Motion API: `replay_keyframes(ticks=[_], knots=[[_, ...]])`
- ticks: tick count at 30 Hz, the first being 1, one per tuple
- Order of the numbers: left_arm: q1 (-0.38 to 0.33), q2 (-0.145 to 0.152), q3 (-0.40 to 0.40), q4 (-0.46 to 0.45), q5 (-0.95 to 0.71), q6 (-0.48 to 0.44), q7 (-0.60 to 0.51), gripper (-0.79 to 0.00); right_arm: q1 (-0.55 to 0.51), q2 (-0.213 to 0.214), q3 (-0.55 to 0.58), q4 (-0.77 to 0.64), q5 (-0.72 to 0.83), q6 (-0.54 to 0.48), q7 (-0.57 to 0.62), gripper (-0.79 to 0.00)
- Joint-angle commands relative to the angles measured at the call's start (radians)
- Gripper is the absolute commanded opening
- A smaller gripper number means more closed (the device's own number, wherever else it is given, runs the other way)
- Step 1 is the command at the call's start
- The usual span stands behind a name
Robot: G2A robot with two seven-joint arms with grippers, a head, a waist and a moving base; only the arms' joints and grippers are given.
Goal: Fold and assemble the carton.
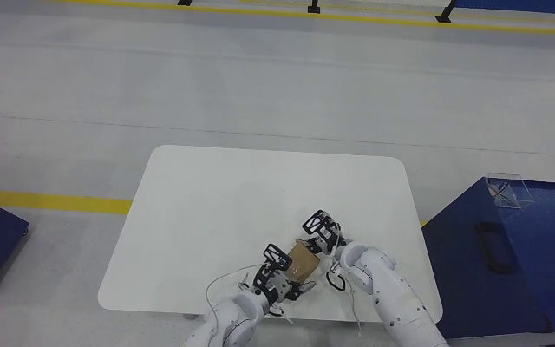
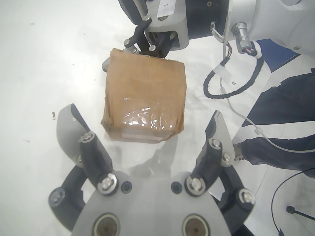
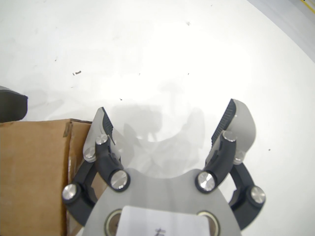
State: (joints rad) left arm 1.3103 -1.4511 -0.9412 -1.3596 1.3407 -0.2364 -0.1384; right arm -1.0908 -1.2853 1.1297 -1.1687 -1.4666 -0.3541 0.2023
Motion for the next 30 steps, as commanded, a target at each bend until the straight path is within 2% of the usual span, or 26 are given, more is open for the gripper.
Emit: replay_keyframes(ticks=[1, 7, 8, 10, 11, 12, 14, 16, 23, 26, 30], knots=[[0.001, -0.003, 0.015, 0.009, 0.015, 0.02, 0.021, 0.0, 0.004, -0.001, -0.001, 0.01, 0.004, 0.003, -0.004, 0.0], [-0.013, -0.008, 0.026, 0.044, 0.006, 0.035, 0.046, 0.0, 0.009, 0.002, 0.01, 0.028, 0.009, 0.001, -0.011, 0.0], [-0.015, -0.008, 0.024, 0.048, 0.003, 0.036, 0.05, -0.018, 0.008, 0.002, 0.01, 0.028, 0.009, 0.001, -0.011, 0.0], [-0.017, -0.008, 0.02, 0.052, -0.004, 0.042, 0.062, -0.151, 0.007, 0.002, 0.011, 0.028, 0.01, 0.002, -0.012, 0.0], [-0.018, -0.007, 0.018, 0.053, -0.006, 0.04, 0.064, -0.252, 0.005, 0.002, 0.011, 0.027, 0.011, 0.003, -0.013, 0.0], [-0.019, -0.007, 0.017, 0.053, -0.006, 0.041, 0.064, -0.394, 0.004, 0.002, 0.011, 0.027, 0.013, 0.003, -0.015, 0.0], [-0.018, -0.006, 0.014, 0.051, -0.01, 0.039, 0.063, -0.523, 0.003, 0.002, 0.011, 0.028, 0.012, 0.005, -0.016, 0.0], [-0.018, -0.005, 0.013, 0.051, -0.014, 0.036, 0.052, -0.785, 0.002, 0.002, 0.012, 0.03, 0.015, 0.009, -0.018, 0.0], [-0.005, -0.005, -0.014, 0.022, -0.129, 0.005, 0.054, -0.785, 0.01, 0.005, 0.045, 0.043, 0.024, 0.079, -0.04, 0.0], [0.0, -0.009, -0.04, 0.008, -0.27, -0.007, 0.036, -0.785, 0.012, 0.008, 0.081, 0.044, 0.065, 0.094, -0.045, 0.0], [-0.01, -0.021, -0.101, 0.023, -0.658, 0.012, -0.105, -0.785, 0.014, 0.018, 0.135, 0.039, 0.108, 0.088, -0.025, 0.0]])
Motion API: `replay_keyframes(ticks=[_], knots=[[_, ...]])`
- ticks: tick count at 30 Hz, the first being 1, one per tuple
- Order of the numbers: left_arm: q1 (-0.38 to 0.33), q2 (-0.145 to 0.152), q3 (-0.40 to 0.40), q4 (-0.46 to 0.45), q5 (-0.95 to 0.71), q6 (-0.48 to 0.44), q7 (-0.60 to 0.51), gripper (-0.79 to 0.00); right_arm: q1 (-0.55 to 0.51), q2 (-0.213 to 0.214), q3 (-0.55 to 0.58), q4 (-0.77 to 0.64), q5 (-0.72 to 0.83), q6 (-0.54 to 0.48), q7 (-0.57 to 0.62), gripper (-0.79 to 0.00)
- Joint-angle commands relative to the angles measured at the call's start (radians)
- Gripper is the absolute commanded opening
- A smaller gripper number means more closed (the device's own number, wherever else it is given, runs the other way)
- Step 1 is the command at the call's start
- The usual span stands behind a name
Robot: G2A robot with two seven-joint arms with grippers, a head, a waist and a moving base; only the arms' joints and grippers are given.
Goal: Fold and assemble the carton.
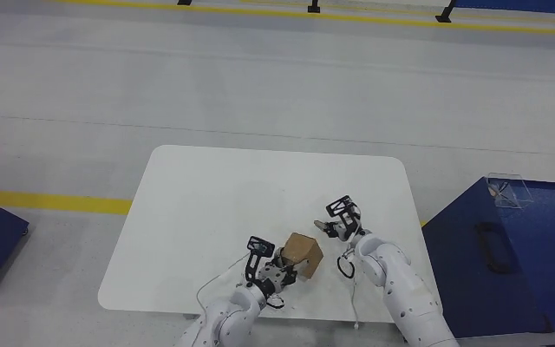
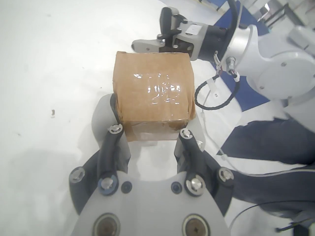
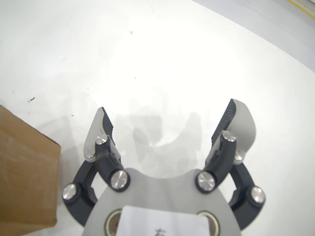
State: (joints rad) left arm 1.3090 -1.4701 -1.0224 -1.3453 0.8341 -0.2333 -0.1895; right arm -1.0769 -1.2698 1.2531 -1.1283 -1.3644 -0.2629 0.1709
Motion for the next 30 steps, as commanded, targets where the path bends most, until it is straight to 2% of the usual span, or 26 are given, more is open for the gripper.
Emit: replay_keyframes(ticks=[1, 2, 3, 5, 7, 9, 10, 11, 14, 17, 18, 19, 20, 22, 23, 24, 26, 30], knots=[[-0.011, -0.004, -0.029, 0.016, -0.213, 0.021, -0.081, -0.785, -0.001, 0.004, 0.018, -0.002, 0.01, -0.005, 0.009, 0.0], [-0.017, -0.007, -0.039, 0.025, -0.309, 0.032, -0.136, -0.634, -0.002, 0.005, 0.025, -0.005, 0.017, -0.011, 0.012, 0.0], [-0.032, -0.007, -0.057, 0.035, -0.397, 0.034, -0.19, 0.0, -0.004, 0.007, 0.031, -0.007, 0.021, -0.017, 0.015, 0.0], [-0.042, -0.006, -0.079, 0.054, -0.449, 0.053, -0.216, 0.0, -0.007, 0.008, 0.035, -0.011, 0.022, -0.02, 0.017, 0.0], [-0.056, -0.004, -0.085, 0.075, -0.474, 0.115, -0.277, 0.0, -0.01, 0.009, 0.037, -0.013, 0.025, -0.02, 0.019, 0.0], [-0.081, -0.003, -0.088, 0.083, -0.552, 0.166, -0.401, 0.0, -0.014, 0.009, 0.034, -0.012, 0.027, -0.019, 0.013, 0.0], [-0.088, -0.002, -0.108, 0.079, -0.571, 0.162, -0.39, 0.0, -0.014, 0.008, 0.032, -0.011, 0.028, -0.021, 0.013, 0.0], [-0.08, 0.002, -0.146, 0.067, -0.583, 0.152, -0.308, 0.0, -0.014, 0.008, 0.032, -0.011, 0.028, -0.021, 0.013, 0.0], [-0.043, 0.007, -0.166, -0.001, -0.54, 0.117, -0.194, 0.0, -0.014, 0.008, 0.032, -0.011, 0.028, -0.021, 0.013, 0.0], [0.02, 0.015, -0.162, -0.105, -0.347, 0.083, 0.006, 0.0, -0.014, 0.008, 0.032, -0.011, 0.028, -0.021, 0.013, 0.0], [0.042, 0.016, -0.144, -0.137, -0.247, 0.083, 0.084, -0.289, -0.014, 0.008, 0.032, -0.011, 0.028, -0.021, 0.013, 0.0], [0.06, 0.015, -0.113, -0.165, -0.151, 0.085, 0.146, -0.496, -0.014, 0.008, 0.032, -0.011, 0.028, -0.021, 0.013, 0.0], [0.072, 0.015, -0.065, -0.185, -0.038, 0.065, 0.196, -0.785, -0.014, 0.008, 0.032, -0.011, 0.028, -0.021, 0.013, 0.0], [0.069, 0.014, -0.016, -0.183, 0.115, 0.079, 0.244, -0.785, -0.014, 0.008, 0.032, -0.011, 0.028, -0.021, 0.013, 0.0], [0.06, 0.012, 0.022, -0.172, 0.237, 0.12, 0.285, -0.785, -0.014, 0.008, 0.032, -0.011, 0.028, -0.021, 0.013, 0.0], [0.055, 0.01, 0.043, -0.163, 0.294, 0.141, 0.299, -0.785, -0.014, 0.008, 0.032, -0.011, 0.028, -0.021, 0.013, 0.0], [0.036, 0.001, 0.103, -0.127, 0.431, 0.239, 0.312, -0.785, -0.014, 0.008, 0.032, -0.011, 0.028, -0.021, 0.013, 0.0], [0.004, -0.014, 0.148, -0.09, 0.464, 0.302, 0.285, -0.785, -0.014, 0.008, 0.032, -0.011, 0.028, -0.021, 0.013, 0.0]])
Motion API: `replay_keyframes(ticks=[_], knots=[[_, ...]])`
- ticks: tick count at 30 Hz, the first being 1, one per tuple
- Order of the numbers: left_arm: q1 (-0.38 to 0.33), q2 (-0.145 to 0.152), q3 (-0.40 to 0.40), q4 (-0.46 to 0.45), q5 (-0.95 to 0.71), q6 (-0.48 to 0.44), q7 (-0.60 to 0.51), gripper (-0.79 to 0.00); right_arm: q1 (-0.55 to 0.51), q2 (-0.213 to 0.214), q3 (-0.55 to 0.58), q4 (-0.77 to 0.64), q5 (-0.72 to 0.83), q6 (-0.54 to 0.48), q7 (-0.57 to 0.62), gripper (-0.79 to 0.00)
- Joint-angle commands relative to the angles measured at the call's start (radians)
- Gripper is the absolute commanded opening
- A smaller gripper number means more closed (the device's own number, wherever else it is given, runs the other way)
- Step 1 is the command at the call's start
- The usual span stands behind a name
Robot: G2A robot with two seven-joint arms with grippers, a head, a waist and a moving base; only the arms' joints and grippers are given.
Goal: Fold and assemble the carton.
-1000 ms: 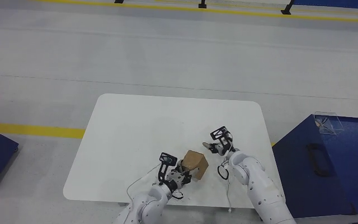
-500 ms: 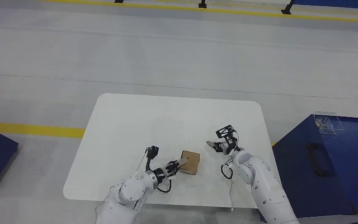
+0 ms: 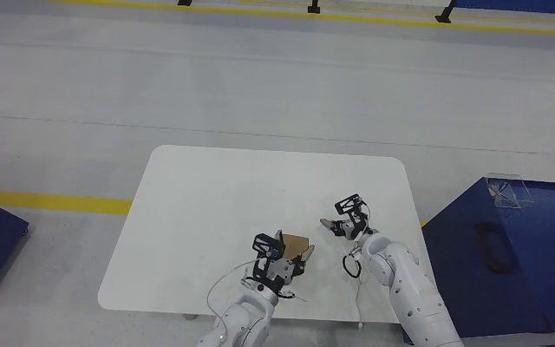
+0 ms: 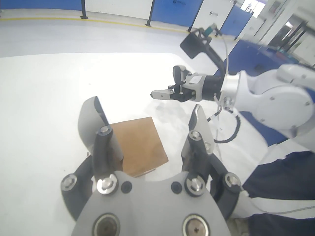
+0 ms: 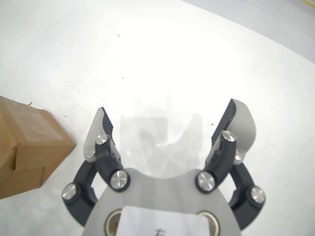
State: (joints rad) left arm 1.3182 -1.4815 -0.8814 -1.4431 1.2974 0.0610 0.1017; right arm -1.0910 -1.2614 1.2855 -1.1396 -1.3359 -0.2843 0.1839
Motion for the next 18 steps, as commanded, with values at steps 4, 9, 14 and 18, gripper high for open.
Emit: replay_keyframes(ticks=[4, 9, 14, 18], knots=[[-0.024, -0.012, 0.025, 0.04, -0.006, 0.025, -0.029, -0.785, 0.0, 0.0, 0.0, 0.0, 0.0, 0.0, 0.0, 0.0], [-0.042, -0.021, 0.029, 0.09, -0.031, 0.041, -0.073, -0.785, 0.0, 0.0, 0.0, 0.0, 0.0, 0.0, 0.0, 0.0], [-0.061, -0.033, 0.039, 0.116, -0.038, 0.066, -0.044, -0.785, 0.0, 0.0, 0.0, 0.0, 0.0, 0.0, 0.0, 0.0], [-0.037, -0.031, 0.028, 0.107, -0.06, 0.039, -0.001, -0.785, 0.0, 0.0, 0.0, 0.0, 0.0, 0.0, 0.0, 0.0]])
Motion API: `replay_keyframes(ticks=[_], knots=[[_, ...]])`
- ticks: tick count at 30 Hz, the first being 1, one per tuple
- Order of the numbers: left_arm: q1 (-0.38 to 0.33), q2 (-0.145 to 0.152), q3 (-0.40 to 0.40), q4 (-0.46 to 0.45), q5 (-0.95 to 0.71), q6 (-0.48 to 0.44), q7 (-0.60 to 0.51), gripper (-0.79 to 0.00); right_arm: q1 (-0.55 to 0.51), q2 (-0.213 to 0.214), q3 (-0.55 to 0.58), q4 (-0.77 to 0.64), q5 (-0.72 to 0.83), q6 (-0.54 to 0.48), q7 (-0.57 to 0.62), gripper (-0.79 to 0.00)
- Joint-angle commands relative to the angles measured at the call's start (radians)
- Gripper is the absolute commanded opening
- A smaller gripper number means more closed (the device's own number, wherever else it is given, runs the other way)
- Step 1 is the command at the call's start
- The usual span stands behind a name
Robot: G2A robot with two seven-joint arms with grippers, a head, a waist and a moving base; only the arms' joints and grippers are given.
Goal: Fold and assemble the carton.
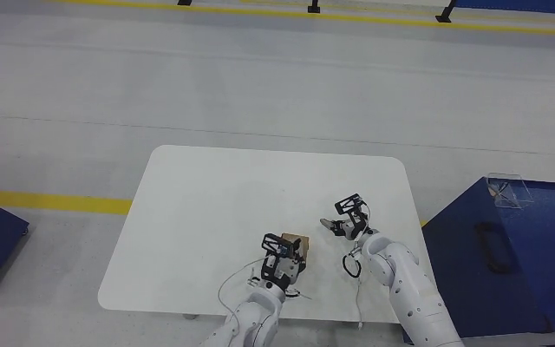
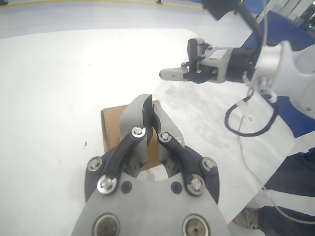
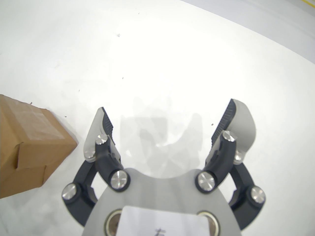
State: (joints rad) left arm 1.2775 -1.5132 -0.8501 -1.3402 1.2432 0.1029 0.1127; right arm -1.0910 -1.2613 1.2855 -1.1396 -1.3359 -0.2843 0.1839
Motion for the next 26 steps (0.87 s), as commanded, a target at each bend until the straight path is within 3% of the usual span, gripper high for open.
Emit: replay_keyframes(ticks=[1, 4, 8, 13, 16, 18, 23, 24, 25, 26], knots=[[-0.004, 0.001, -0.005, 0.021, -0.003, 0.001, -0.06, -0.785, 0.0, 0.0, 0.0, 0.0, 0.0, 0.0, 0.0, 0.0], [-0.031, -0.004, 0.006, 0.043, 0.035, 0.033, -0.112, -0.785, 0.0, 0.0, 0.0, 0.0, 0.0, 0.0, 0.0, 0.0], [-0.011, -0.011, 0.003, 0.02, -0.015, 0.016, -0.005, -0.785, 0.0, 0.0, 0.0, 0.0, 0.0, 0.0, 0.0, 0.0], [-0.03, -0.016, 0.007, 0.062, -0.001, 0.042, -0.093, -0.785, 0.0, 0.0, 0.0, 0.0, 0.0, 0.0, 0.0, 0.0], [-0.012, -0.022, 0.006, 0.03, -0.032, 0.047, -0.008, -0.785, 0.0, 0.0, 0.0, 0.0, 0.0, 0.0, 0.0, 0.0], [0.022, -0.019, -0.003, -0.019, -0.023, 0.05, 0.108, -0.785, 0.0, 0.0, 0.0, 0.0, 0.0, 0.0, 0.0, 0.0], [0.178, -0.005, -0.05, -0.164, -0.046, 0.05, 0.404, -0.785, 0.0, 0.0, 0.0, 0.0, 0.0, 0.0, 0.0, 0.0], [0.178, -0.005, -0.05, -0.164, -0.046, 0.05, 0.404, 0.0, 0.0, 0.0, 0.0, 0.0, 0.0, 0.0, 0.0, 0.0], [0.165, -0.006, -0.047, -0.156, -0.044, 0.045, 0.379, -0.785, 0.0, 0.0, 0.0, 0.0, 0.0, 0.0, 0.0, -0.001], [0.181, -0.005, -0.05, -0.166, -0.046, 0.049, 0.409, -0.782, 0.0, 0.0, 0.0, 0.0, 0.0, 0.0, 0.0, -0.001]])
